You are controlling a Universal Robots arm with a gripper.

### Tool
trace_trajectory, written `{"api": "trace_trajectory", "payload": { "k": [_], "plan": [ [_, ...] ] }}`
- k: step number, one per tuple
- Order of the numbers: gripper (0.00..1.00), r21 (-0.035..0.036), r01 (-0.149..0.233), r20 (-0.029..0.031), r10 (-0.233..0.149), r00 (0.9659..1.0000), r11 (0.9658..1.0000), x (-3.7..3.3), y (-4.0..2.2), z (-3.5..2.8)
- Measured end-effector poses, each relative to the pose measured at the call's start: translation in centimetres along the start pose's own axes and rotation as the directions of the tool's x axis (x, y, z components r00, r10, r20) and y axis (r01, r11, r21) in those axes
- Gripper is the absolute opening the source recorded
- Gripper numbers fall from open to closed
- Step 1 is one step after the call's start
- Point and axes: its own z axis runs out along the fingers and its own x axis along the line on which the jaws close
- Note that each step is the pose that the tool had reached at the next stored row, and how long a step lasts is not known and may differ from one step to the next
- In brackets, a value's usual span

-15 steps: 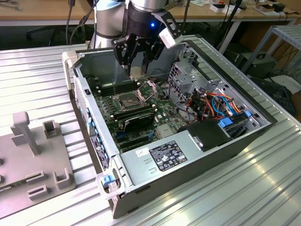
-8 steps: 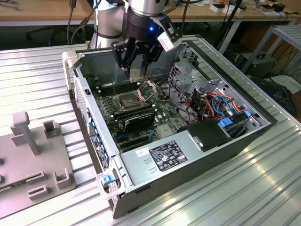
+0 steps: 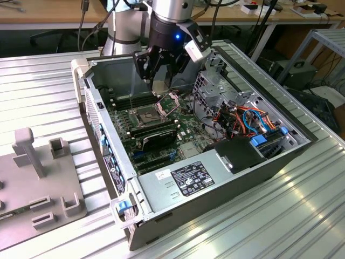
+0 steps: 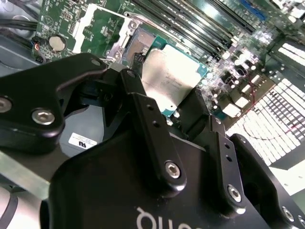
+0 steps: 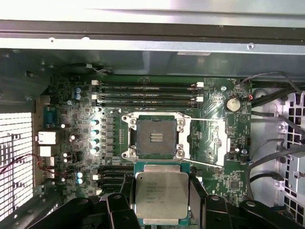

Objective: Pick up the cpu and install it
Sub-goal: 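Pick up the cpu and move it towards the insertion slot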

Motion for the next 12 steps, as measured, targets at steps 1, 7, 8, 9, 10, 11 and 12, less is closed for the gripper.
{"api": "trace_trajectory", "payload": {
  "k": [1, 7, 8, 9, 10, 11, 12],
  "plan": [
    [0.55, -0.0002, 0.000, 0.0001, 0.000, 1.0000, 1.0000, -0.01, 0.09, 0.15],
    [0.55, -0.0004, 0.000, 0.0001, 0.000, 1.0000, 1.0000, -0.02, 0.78, 1.27],
    [0.55, -0.0004, 0.000, 0.0001, 0.000, 1.0000, 1.0000, -0.01, 0.81, 1.54],
    [0.55, -0.0004, 0.000, 0.0000, 0.000, 1.0000, 1.0000, -0.01, 0.87, 1.99],
    [0.55, -0.0004, 0.000, 0.0000, 0.000, 1.0000, 1.0000, 0.00, 0.99, 2.42],
    [0.55, -0.0003, 0.000, 0.0000, 0.000, 1.0000, 1.0000, -0.01, 1.11, 2.60],
    [0.55, -0.0007, 0.000, 0.0002, 0.000, 1.0000, 1.0000, 0.00, 1.22, 2.81]
  ]
}}
